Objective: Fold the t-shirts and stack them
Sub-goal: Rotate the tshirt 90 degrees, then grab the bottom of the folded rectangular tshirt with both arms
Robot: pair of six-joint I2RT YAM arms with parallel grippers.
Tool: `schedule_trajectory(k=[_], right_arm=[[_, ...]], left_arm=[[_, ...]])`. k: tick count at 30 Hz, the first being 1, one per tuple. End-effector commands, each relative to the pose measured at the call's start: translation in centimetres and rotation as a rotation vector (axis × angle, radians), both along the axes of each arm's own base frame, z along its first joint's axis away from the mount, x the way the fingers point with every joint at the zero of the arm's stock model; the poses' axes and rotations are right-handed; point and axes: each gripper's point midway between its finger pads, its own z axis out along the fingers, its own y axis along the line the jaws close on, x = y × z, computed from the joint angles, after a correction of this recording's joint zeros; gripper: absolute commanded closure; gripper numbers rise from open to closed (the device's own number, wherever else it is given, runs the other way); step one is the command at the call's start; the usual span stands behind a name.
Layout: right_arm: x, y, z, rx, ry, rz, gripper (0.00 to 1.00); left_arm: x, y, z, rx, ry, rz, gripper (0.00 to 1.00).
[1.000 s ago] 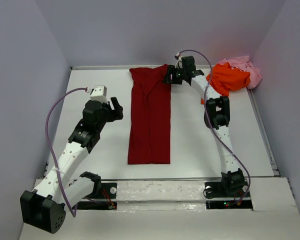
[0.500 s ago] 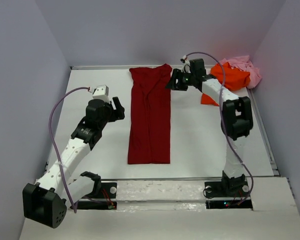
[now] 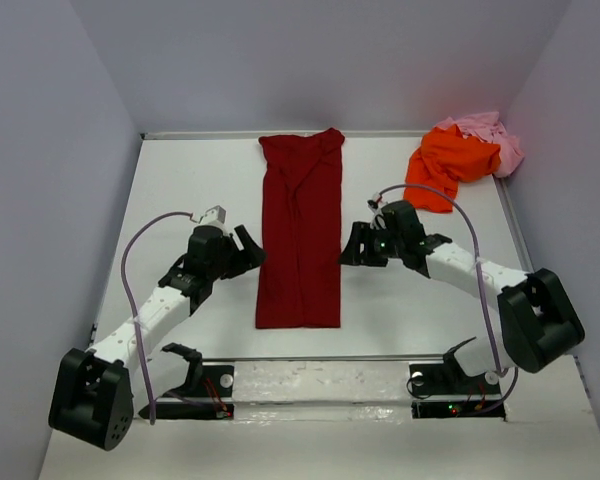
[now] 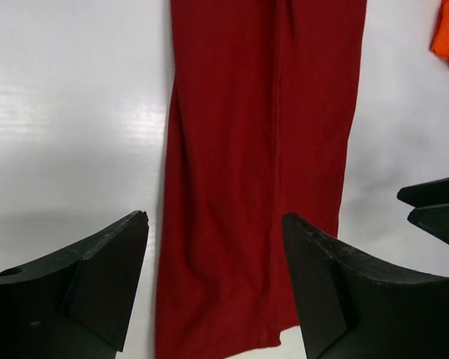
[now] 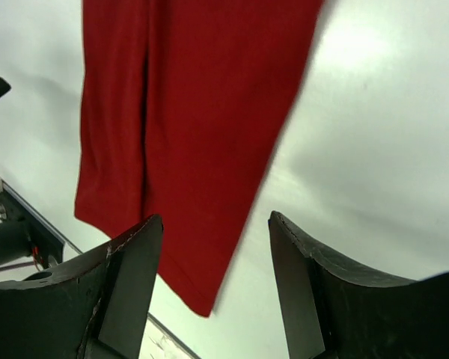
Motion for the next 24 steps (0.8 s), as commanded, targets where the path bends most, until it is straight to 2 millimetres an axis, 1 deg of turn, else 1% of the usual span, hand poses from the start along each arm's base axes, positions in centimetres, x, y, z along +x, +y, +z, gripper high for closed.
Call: schedule_trajectory(k=[1, 2, 3, 4, 5, 7, 9, 10, 11, 14, 16, 17, 18, 19, 20, 21, 22, 24], right_arm=[[-1.5, -0.5, 0.3, 0.006, -0.046, -0.069, 0.35], [-2.8, -0.6, -0.9, -0.003, -0.013, -0.070, 0.36], [-3.2, -0.9, -1.2, -0.005, -0.005, -0.078, 0.36], [-3.9, -0.8, -1.0, 0.002, -0.011, -0.071, 0.35], [-4.1, -1.0, -1.3, 0.000, -0.006, -0.080, 0.36], [-5.5, -1.2, -2.1, -0.010, 0.019, -0.076, 0.35], [-5.9, -1.5, -2.3, -0.009, 0.021, -0.090, 0.35], [-6.7, -1.2, -2.7, -0.009, 0.035, -0.076, 0.35], [-6.8, -1.3, -2.9, -0.010, 0.042, -0.083, 0.35], [-8.1, -0.8, -4.1, -0.019, 0.072, -0.073, 0.36], [-8.5, -0.2, -4.5, -0.013, 0.082, -0.070, 0.36], [-9.2, 0.1, -5.0, -0.023, 0.092, -0.057, 0.35], [-9.1, 0.5, -5.2, -0.015, 0.094, -0.055, 0.36], [-9.3, 0.8, -5.5, -0.020, 0.099, -0.051, 0.36], [-9.4, 1.1, -5.8, -0.025, 0.099, -0.046, 0.36], [-9.7, 1.6, -5.9, -0.029, 0.099, -0.030, 0.36], [-9.8, 1.7, -6.5, -0.045, 0.113, -0.039, 0.36], [-10.0, 2.3, -6.7, -0.043, 0.114, -0.025, 0.36]], left_arm=[[-1.0, -1.2, 1.2, -0.136, -0.022, 0.015, 0.20], [-1.7, -1.3, 0.8, -0.144, -0.015, 0.012, 0.20], [-2.1, -1.3, 0.5, -0.147, -0.006, 0.010, 0.20], [-2.7, -1.4, 0.3, -0.150, 0.006, 0.010, 0.20], [-2.9, -1.2, -0.1, -0.140, 0.019, 0.023, 0.20], [-4.1, -1.5, -1.3, -0.129, 0.056, 0.015, 0.21], [-5.3, -1.8, -2.2, -0.136, 0.087, 0.008, 0.21], [-5.6, -1.9, -2.4, -0.143, 0.093, 0.010, 0.21], [-6.2, -1.8, -3.1, -0.139, 0.119, 0.011, 0.21], [-7.7, -1.8, -4.7, -0.121, 0.177, 0.010, 0.21], [-8.1, -1.8, -5.2, -0.099, 0.196, 0.010, 0.22], [-8.5, -1.7, -5.6, -0.069, 0.209, 0.011, 0.22], [-8.5, -1.8, -5.4, -0.064, 0.209, 0.013, 0.22], [-9.1, -1.9, -5.8, -0.044, 0.227, 0.006, 0.22], [-9.2, -1.9, -5.8, -0.037, 0.230, 0.005, 0.22], [-8.9, -1.6, -5.8, -0.014, 0.219, 0.026, 0.21], [-9.0, -1.4, -6.1, 0.003, 0.228, 0.036, 0.21], [-9.2, -1.7, -6.1, 0.011, 0.233, 0.023, 0.21]])
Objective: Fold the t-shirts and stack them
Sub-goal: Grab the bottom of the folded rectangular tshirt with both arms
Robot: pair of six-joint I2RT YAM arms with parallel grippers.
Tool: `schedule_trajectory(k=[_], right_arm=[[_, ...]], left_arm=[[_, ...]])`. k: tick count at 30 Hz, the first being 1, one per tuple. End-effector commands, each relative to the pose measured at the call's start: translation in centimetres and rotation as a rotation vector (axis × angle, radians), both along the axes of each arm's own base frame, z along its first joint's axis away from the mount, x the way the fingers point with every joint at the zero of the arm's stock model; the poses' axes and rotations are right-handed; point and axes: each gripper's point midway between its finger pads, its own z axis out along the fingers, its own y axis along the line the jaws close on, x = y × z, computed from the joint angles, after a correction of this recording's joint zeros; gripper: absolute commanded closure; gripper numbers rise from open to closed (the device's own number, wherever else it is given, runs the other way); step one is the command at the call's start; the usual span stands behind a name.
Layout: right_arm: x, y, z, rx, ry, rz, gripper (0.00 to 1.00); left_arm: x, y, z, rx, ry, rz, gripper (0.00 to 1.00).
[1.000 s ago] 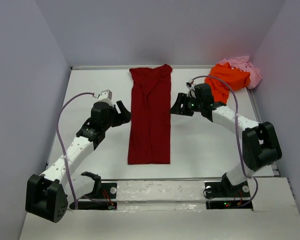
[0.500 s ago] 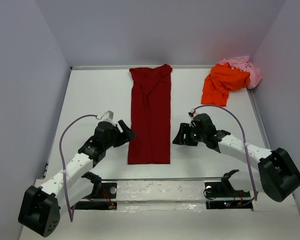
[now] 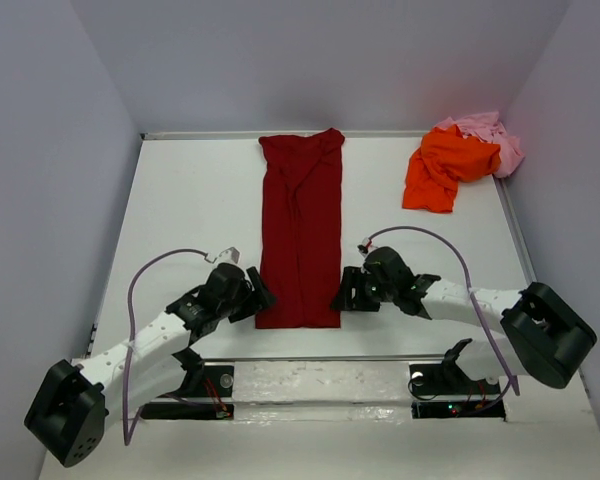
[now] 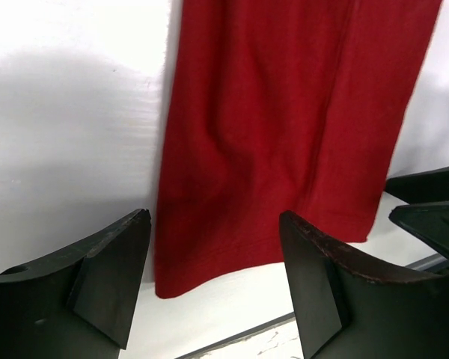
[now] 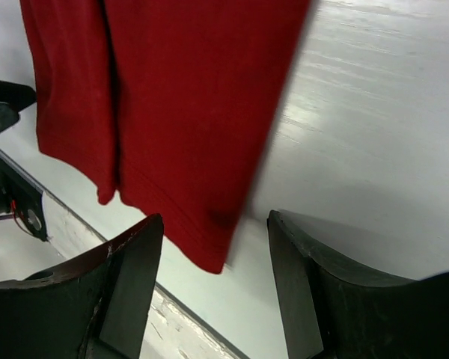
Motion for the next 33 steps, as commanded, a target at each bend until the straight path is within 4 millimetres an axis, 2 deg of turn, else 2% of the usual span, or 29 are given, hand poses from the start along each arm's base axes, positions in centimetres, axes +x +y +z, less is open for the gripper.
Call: schedule_trajectory(k=[1, 8, 12, 21, 27, 31, 33], right_arm=[[0.5, 1.3, -0.6, -0.004, -0.015, -0.023, 0.36], [0.2, 2.6, -1.2, -0.007, -0.011, -0.011, 0.36], [-0.2, 3.5, -1.3, 0.007, 0.000, 0.002, 0.37], [-0.7, 3.8, -0.8, 0.017, 0.012, 0.024, 0.37], [-1.8, 4.2, -0.8, 0.000, 0.031, 0.054, 0.39], [-2.6, 4.2, -1.1, -0.014, 0.044, 0.072, 0.45], [-2.7, 4.0, -1.0, -0.019, 0.047, 0.071, 0.50]], left_arm=[[0.3, 0.4, 0.3, 0.049, 0.002, 0.038, 0.21], [-1.2, -0.1, -0.9, 0.136, 0.071, -0.003, 0.20], [-2.3, -1.0, -0.7, 0.085, 0.098, -0.029, 0.20], [-4.7, -1.2, -0.2, 0.014, 0.120, -0.027, 0.22], [-5.5, -1.3, -0.7, 0.017, 0.132, -0.024, 0.23], [-5.4, -1.4, -0.6, 0.030, 0.120, -0.025, 0.30], [-5.2, -1.3, -0.7, 0.045, 0.114, -0.027, 0.37]])
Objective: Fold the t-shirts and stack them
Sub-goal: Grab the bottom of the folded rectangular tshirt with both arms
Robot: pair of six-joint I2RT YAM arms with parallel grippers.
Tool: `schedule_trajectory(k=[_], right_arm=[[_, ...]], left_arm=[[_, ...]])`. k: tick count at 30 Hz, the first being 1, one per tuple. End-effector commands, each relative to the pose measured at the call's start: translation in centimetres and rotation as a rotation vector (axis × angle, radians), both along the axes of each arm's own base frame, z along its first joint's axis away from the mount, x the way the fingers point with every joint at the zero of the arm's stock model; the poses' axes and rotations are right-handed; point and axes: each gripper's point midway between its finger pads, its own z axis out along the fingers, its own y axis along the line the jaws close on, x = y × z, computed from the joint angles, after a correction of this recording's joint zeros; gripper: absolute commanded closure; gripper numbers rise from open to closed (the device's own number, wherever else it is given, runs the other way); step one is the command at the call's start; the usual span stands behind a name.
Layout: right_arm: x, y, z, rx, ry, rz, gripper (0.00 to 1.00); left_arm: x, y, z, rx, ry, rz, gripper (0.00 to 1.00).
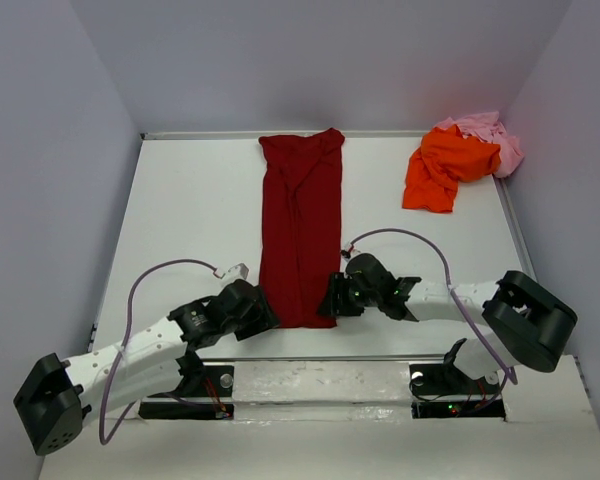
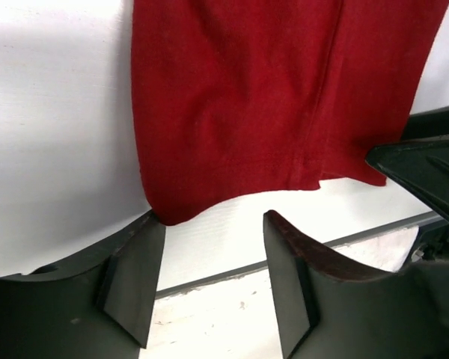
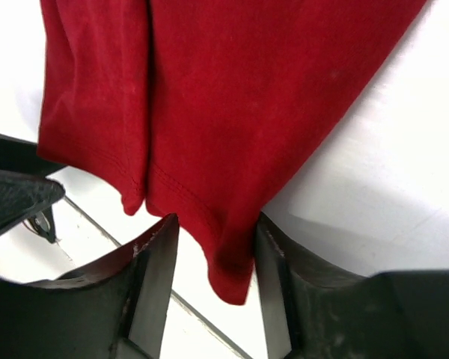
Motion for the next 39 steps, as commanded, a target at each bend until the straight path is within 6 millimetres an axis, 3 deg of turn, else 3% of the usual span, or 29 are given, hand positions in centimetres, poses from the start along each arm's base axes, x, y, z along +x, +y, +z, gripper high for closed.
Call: schedule_trajectory(k=[1, 2, 5, 12, 15, 25, 29, 30, 31, 33, 34, 39], right_arm=[[-1.0, -0.8, -0.8, -0.065, 0.029, 0.009, 0.52], [-1.1, -0.9, -0.9, -0.069, 0.032, 0.009, 0.57], [-1.3, -1.0, -0.9, -0.071, 0.037, 0.015, 0.56], [-1.6, -0.8, -0.7, -0.076, 0.036, 0.034, 0.50], [-1.4, -0.6, -0.7, -0.076, 0.033, 0.037, 0.50], [-1.2, -0.3, -0.4, -0.070, 0.023, 0.046, 0.50], [-1.3, -0.4, -0.7, -0.077, 0.030, 0.049, 0.59], [-1.3, -0.4, -0.7, -0.078, 0.031, 0.049, 0.63], [-1.3, -0.4, -0.8, -0.080, 0.032, 0.047, 0.76], [-1.3, -0.4, -0.7, -0.079, 0.030, 0.046, 0.90], [-1.3, -0.4, -0.8, -0.080, 0.032, 0.045, 1.00], [-1.6, -0.6, -0.7, -0.075, 0.034, 0.051, 1.00]], left_arm=[[0.5, 0.4, -0.2, 0.034, -0.017, 0.024, 0.39], [0.6, 0.5, -0.4, 0.045, -0.017, 0.023, 0.39], [0.8, 0.6, -0.4, 0.066, -0.023, 0.015, 0.43], [1.3, 0.8, -0.6, 0.110, -0.026, 0.023, 0.21], [2.4, 1.1, 0.1, 0.149, -0.058, 0.051, 0.20], [3.1, 1.8, -1.4, 0.257, -0.045, 0.058, 0.23], [3.0, 1.8, -1.2, 0.239, -0.054, 0.061, 0.42], [2.9, 1.8, -1.2, 0.235, -0.055, 0.064, 0.56], [2.9, 1.8, -1.2, 0.231, -0.055, 0.064, 0.67], [2.9, 1.7, -0.9, 0.214, -0.064, 0.064, 1.00], [2.9, 1.7, -0.9, 0.212, -0.064, 0.066, 1.00], [2.7, 1.6, -0.9, 0.206, -0.057, 0.061, 1.00]])
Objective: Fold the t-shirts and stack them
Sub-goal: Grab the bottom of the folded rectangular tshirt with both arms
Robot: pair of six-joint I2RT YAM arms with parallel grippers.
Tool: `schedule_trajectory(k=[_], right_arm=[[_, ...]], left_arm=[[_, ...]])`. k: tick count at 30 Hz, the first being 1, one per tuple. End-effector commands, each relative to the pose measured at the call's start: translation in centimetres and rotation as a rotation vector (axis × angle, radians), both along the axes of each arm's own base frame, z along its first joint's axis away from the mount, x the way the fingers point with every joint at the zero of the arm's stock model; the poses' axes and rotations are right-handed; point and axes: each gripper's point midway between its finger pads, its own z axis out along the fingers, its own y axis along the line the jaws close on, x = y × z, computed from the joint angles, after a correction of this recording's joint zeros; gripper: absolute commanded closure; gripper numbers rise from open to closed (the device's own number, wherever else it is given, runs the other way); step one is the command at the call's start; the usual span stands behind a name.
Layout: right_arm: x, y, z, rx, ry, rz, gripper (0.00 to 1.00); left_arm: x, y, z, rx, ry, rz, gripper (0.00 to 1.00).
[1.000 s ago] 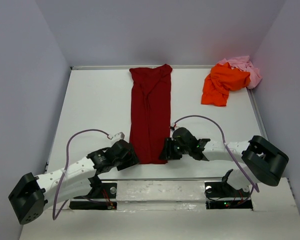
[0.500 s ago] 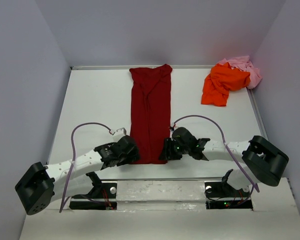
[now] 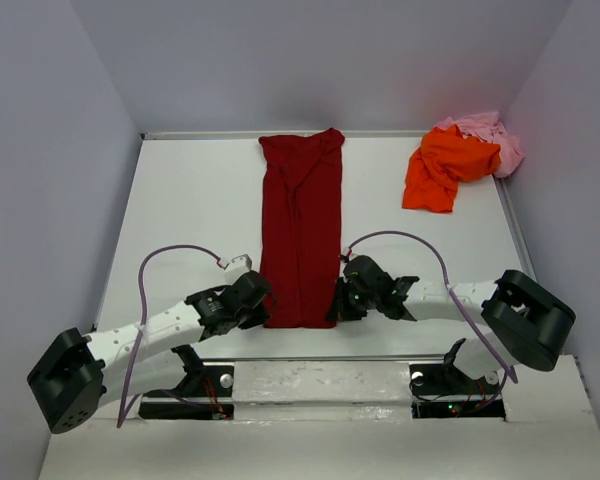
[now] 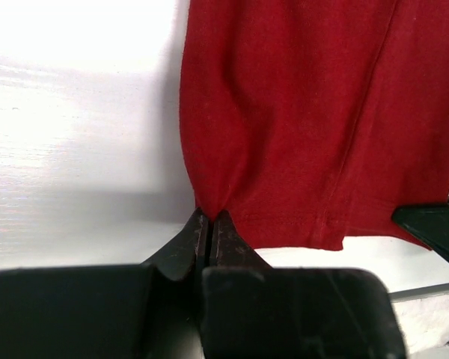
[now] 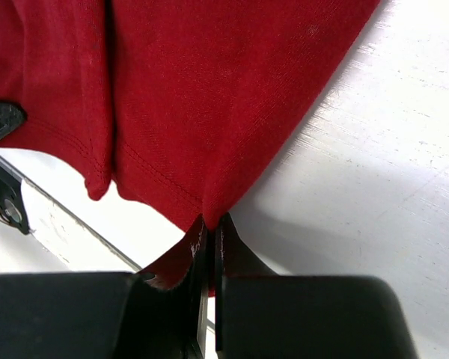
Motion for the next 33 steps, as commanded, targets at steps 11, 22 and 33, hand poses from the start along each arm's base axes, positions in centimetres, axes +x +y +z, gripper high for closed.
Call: schedule_trajectory(k=[11, 22, 33], right_arm=[[-2.9, -2.1, 1.7, -0.012, -0.001, 0.006, 1.00], [-3.3, -4.5, 4.6, -0.055, -0.065, -0.077, 1.00], [2.8, -3.8, 10.1, -0.109, -0.291, -0.215, 1.00]], left_arm=[[-2.8, -2.1, 0.7, -0.147, 0.025, -0.005, 1.00], [-5.0, -6.1, 2.7, -0.150, -0.008, -0.068, 1.00], [2.0, -1.8, 13.9, -0.098, -0.371, 0.092, 1.00]])
